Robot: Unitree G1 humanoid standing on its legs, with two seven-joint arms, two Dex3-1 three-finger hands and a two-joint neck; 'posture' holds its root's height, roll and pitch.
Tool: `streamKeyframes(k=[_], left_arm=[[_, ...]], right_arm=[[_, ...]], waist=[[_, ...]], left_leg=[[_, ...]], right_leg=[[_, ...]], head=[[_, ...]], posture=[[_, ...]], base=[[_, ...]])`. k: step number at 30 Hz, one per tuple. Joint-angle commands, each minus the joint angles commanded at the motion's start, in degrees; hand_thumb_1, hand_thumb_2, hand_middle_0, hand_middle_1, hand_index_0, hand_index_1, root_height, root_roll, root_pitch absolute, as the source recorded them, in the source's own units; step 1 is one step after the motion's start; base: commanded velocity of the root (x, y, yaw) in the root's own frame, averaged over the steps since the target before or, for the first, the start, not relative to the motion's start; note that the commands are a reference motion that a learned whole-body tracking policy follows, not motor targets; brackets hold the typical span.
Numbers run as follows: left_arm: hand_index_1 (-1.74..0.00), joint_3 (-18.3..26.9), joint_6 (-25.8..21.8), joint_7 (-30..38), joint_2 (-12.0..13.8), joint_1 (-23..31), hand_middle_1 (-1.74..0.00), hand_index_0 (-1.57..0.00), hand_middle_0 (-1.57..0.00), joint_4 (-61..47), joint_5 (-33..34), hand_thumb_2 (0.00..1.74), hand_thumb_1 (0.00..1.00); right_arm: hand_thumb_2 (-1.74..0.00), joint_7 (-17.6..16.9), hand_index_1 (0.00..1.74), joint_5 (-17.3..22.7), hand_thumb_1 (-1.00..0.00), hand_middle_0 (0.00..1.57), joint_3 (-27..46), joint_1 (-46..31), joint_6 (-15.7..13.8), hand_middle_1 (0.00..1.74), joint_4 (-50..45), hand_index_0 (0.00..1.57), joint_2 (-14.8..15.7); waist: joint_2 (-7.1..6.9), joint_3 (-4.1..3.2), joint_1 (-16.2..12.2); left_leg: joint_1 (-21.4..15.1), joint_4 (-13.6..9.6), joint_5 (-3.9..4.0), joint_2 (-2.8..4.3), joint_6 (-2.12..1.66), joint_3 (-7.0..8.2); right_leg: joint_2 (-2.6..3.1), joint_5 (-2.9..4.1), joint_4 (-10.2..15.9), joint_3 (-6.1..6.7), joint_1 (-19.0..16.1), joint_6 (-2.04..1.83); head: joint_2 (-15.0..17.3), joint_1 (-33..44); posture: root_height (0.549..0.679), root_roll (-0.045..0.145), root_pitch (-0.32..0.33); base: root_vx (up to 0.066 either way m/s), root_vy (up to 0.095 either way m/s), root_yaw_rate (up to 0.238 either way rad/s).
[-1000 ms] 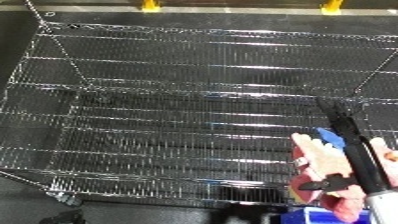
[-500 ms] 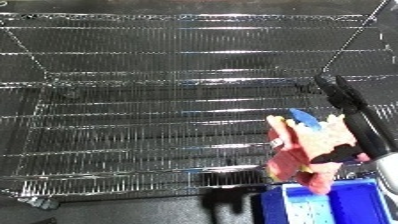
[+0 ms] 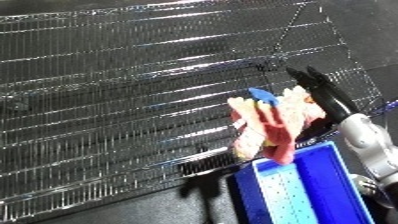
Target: Pick up the object and place it into the box
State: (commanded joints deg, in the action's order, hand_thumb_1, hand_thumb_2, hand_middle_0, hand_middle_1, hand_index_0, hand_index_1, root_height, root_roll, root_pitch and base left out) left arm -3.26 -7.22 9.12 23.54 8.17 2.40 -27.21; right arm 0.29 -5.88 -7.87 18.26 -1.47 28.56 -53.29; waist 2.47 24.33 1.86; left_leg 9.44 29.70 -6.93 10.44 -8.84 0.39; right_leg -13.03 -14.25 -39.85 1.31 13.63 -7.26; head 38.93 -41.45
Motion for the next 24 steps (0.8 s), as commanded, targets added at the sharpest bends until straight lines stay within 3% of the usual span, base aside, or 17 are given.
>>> streamKeyframes(k=[12, 24], left_arm=[[-1.74, -3.7, -0.8, -1.1, 0.8, 0.7, -1.74, -1.57, -1.57, -1.3, -0.6, 1.74, 1.00], [-1.74, -6.1, -1.4, -1.4, 0.5, 0.4, -1.74, -1.57, -1.57, -1.6, -0.9, 1.74, 1.00]], right_arm=[[0.00, 0.4, 0.00, -4.5, 0.00, 0.00, -8.7, 10.8, 1.4, 0.00, 16.8, 0.00, -0.4], [0.00, 0.2, 0.00, -7.4, 0.00, 0.00, -16.4, 20.2, 0.6, 0.00, 31.7, 0.00, 2.8]], waist=[[4.83, 0.79, 0.1], [7.26, 2.00, 0.6]], left_leg=[[1.8, -0.3, 0.61, -1.25, -0.02, 0.32], [3.3, 0.0, 0.45, -1.82, 0.01, 0.07]], right_leg=[[-1.00, 0.34, -0.7, 0.74, 3.3, -0.26], [-1.22, -0.09, -1.4, 0.89, 5.3, -0.23]], head=[[-1.4, -6.5], [-3.1, -9.4]], posture=[[0.637, 0.074, -0.143], [0.637, 0.082, -0.118]], base=[[0.000, 0.004, -0.008], [0.002, 0.002, 0.005]])
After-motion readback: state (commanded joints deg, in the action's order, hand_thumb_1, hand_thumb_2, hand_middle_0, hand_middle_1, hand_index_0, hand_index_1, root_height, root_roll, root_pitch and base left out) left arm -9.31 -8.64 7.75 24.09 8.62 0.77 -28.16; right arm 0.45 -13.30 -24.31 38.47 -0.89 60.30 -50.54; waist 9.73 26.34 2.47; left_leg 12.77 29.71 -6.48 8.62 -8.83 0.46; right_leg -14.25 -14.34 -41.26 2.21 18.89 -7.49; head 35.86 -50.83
